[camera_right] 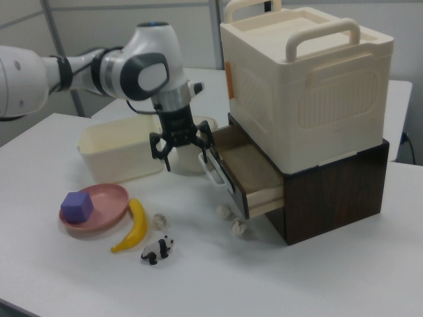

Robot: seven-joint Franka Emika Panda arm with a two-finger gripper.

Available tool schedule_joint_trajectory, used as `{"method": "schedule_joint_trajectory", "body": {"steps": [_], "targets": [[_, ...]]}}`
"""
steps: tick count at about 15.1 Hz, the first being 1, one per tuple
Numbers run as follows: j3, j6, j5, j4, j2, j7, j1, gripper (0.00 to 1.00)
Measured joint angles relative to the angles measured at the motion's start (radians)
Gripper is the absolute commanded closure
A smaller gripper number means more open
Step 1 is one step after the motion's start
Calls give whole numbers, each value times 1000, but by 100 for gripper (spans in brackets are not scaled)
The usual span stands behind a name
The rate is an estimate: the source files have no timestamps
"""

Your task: Slide the drawer open

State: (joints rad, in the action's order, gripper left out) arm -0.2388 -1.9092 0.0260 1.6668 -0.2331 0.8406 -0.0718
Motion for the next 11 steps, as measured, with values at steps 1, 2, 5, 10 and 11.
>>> {"method": "schedule_joint_trajectory", "body": {"steps": [1,2,5,10,11], "targets": [[0,35,-6,-14,23,-48,0,0],[0,65,-10,-23,44,-95,0,0],[-1,167,-19,-40,139,-278,3,0],[-1,340,-20,-67,271,-552,3,0],[-1,350,-20,-69,282,-594,3,0]]}}
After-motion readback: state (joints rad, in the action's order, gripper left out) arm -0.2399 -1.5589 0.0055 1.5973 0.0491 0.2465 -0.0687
